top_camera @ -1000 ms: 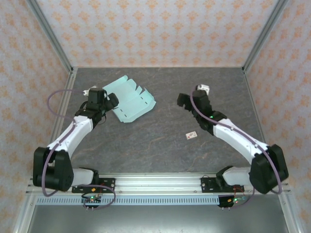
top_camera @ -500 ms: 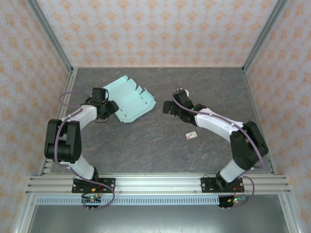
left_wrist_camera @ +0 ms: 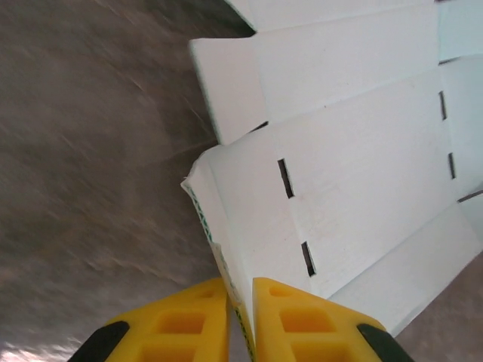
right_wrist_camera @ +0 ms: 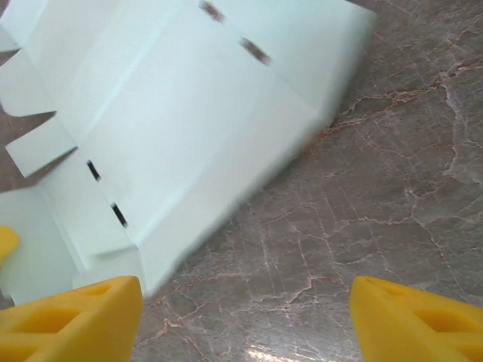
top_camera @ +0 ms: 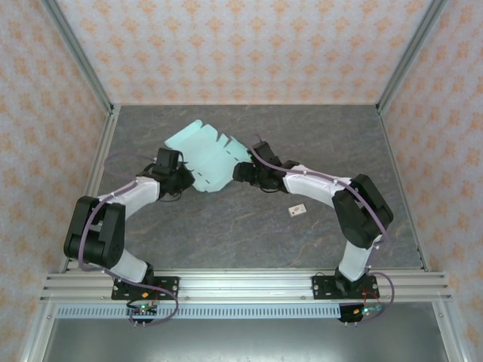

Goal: Fold the paper box

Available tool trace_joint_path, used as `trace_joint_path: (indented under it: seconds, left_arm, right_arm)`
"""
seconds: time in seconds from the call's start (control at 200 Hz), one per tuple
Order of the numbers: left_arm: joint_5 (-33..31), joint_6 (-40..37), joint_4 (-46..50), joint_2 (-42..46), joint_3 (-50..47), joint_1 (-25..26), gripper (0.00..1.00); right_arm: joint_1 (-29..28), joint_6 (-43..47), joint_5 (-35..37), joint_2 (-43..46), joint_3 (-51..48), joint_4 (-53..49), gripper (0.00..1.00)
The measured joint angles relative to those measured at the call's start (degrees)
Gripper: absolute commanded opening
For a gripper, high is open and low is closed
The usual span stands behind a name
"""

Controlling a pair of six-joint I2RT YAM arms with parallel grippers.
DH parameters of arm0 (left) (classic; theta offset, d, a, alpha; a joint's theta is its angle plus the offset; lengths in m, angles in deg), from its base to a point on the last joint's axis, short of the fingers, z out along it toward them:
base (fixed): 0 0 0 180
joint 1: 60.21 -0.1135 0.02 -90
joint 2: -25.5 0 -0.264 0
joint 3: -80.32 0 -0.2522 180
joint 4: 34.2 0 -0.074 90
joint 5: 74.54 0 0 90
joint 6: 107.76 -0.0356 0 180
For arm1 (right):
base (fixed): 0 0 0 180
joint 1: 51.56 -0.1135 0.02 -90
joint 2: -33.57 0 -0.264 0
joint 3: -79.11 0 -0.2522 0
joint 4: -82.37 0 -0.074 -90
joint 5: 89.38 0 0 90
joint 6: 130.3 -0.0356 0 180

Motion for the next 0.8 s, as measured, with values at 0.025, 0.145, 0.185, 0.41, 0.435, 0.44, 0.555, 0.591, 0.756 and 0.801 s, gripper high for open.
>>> trace_joint_path:
  seconds: [0.025,0.145,0.185,0.41,0.435,0.44,0.555,0.591,0.756,0.801]
  left_arm:
    - [-0.3,1.2,-0.9,0.5,-0.5,1.4,0.16]
    - [-1.5,5.4,-3.8,1.4,-1.2,7.6,0.24]
    - [-2.2,6.4,-4.6,1.4,-1.2,9.8,0.24]
    - [-6.0,10.7,-6.6,1.3,-1.0,18.0,0.38]
    - [-6.3,10.8,-6.6,1.3,-0.9,18.3,0.41]
    - [-6.3,10.7,-6.6,1.3,-0.9,18.3,0.41]
    - [-8.3,9.5,-4.7,1.4,0.7,18.6,0.49]
    - [-9.3,8.4,-3.3,1.4,1.7,18.6,0.50]
    - [-14.5,0.8,4.0,3.9,6.4,18.6,0.57]
    - [-15.5,-1.8,5.6,4.5,7.9,18.4,0.59]
  right_arm:
    - [0.0,0.0,0.2,0.0,-0.1,0.0,0.72]
    - [0.5,0.0,1.5,0.9,-1.7,-0.1,0.72]
    - [1.2,-0.1,1.7,1.4,-2.5,0.0,0.72]
    - [5.4,-1.7,1.7,5.6,-8.1,0.1,0.72]
    - [5.2,-1.5,1.7,6.2,-8.3,-0.4,0.72]
    - [5.1,-1.5,1.7,6.3,-8.3,-0.6,0.72]
    - [3.3,-0.2,1.6,9.7,-8.4,-4.0,0.71]
    - [2.6,0.3,1.7,10.9,-8.4,-5.4,0.71]
    - [-2.3,1.7,1.5,17.0,-11.1,-12.0,0.70]
    - [-3.4,1.6,0.7,19.1,-13.1,-13.4,0.70]
